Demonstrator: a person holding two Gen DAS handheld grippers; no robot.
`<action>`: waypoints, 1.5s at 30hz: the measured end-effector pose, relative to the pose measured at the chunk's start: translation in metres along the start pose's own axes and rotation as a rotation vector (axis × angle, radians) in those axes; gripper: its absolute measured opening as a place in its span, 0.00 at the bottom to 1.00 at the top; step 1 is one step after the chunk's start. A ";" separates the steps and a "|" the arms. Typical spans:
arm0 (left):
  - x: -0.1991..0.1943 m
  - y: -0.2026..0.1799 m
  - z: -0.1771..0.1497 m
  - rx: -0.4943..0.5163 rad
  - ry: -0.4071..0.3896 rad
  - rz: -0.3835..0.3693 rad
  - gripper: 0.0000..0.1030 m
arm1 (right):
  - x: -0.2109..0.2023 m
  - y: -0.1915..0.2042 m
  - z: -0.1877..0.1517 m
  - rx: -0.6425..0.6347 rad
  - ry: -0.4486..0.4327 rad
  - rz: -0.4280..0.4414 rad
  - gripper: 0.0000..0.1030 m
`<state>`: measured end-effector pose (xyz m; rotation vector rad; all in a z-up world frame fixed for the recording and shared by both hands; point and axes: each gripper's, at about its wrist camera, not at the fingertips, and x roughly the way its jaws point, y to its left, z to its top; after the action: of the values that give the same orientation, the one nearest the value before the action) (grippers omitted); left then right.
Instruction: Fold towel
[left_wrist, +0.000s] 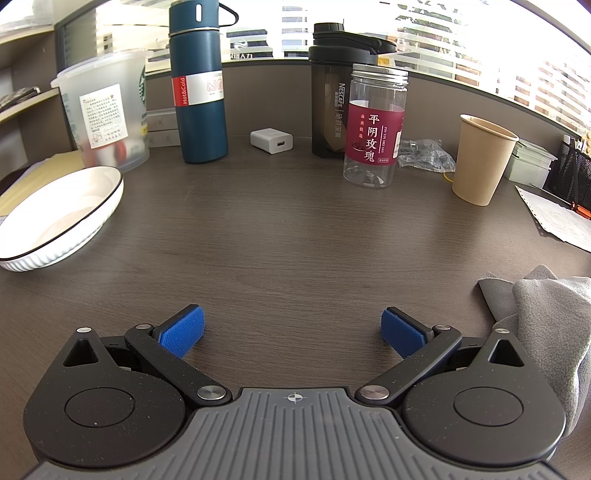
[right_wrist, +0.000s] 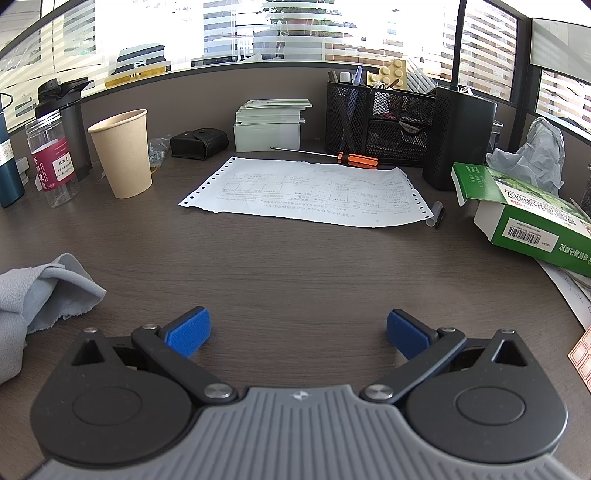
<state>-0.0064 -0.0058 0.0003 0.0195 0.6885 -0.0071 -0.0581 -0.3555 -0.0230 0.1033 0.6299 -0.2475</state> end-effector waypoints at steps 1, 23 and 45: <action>0.000 0.000 0.000 0.000 0.000 0.000 1.00 | 0.000 0.000 0.000 0.000 0.000 0.000 1.00; 0.000 0.001 0.000 -0.001 0.000 -0.001 1.00 | 0.001 0.004 0.001 0.014 0.000 -0.021 1.00; -0.079 -0.038 -0.040 0.181 -0.256 -0.099 0.93 | -0.081 0.074 -0.035 -0.083 -0.179 0.229 0.89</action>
<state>-0.0930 -0.0429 0.0190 0.1556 0.4310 -0.1646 -0.1221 -0.2621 -0.0014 0.0719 0.4447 -0.0084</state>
